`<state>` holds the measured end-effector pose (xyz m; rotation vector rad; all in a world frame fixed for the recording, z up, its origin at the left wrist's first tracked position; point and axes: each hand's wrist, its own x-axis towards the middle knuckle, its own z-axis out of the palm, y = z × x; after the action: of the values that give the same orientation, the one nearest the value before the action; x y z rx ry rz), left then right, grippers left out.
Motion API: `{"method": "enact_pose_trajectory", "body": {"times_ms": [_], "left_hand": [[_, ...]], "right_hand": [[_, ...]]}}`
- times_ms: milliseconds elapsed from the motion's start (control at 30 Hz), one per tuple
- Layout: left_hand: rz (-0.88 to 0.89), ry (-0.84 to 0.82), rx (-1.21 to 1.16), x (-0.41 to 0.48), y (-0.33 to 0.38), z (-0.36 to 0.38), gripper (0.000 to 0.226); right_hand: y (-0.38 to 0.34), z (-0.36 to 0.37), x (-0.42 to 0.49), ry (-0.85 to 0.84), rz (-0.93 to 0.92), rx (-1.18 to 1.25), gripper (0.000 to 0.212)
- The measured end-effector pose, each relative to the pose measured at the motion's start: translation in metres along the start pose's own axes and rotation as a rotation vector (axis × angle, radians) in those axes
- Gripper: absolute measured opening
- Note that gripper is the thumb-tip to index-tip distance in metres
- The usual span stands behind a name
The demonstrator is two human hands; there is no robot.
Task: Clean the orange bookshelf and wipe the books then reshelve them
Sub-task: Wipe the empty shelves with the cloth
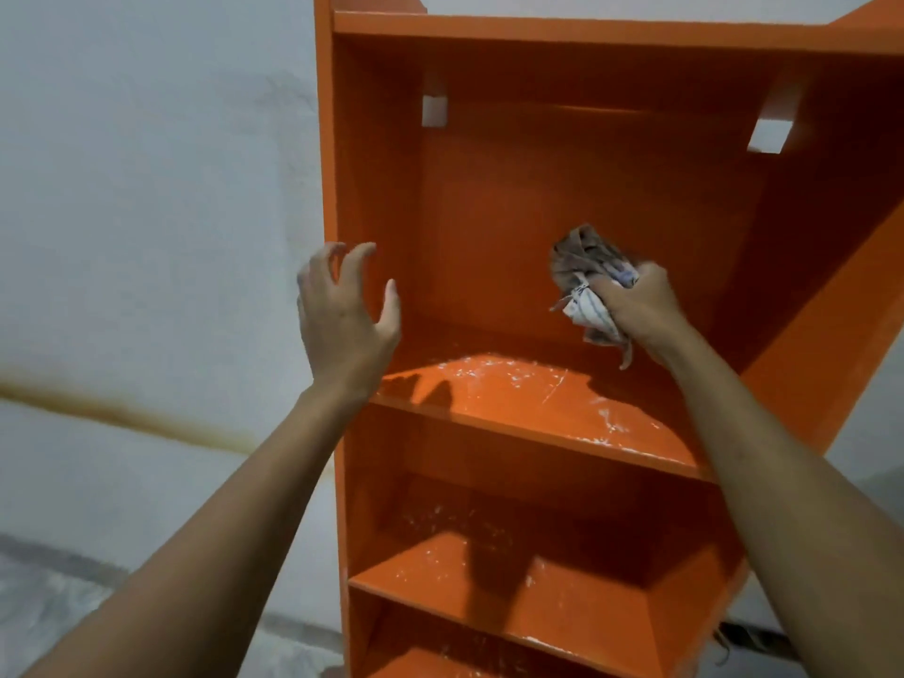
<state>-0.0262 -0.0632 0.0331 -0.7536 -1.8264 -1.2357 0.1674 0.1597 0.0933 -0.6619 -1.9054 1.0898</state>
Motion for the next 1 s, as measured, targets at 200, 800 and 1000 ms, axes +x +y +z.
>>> {"method": "enact_pose_trajectory", "body": {"times_ms": [200, 800, 1000], "left_hand": [[-0.431, -0.031, -0.152, -0.017, -0.012, 0.011, 0.055], [-0.553, -0.193, -0.235, -0.012, -0.022, -0.001, 0.041], [-0.544, -0.249, -0.238, -0.007, -0.019, -0.01, 0.039]], "right_hand": [[0.017, 0.051, 0.07, -0.247, -0.276, -0.341, 0.028], [0.085, 0.143, 0.083, -0.911, -0.198, -0.336, 0.037], [0.043, 0.154, -0.004, -1.019, -0.45, -0.147, 0.045]]}}
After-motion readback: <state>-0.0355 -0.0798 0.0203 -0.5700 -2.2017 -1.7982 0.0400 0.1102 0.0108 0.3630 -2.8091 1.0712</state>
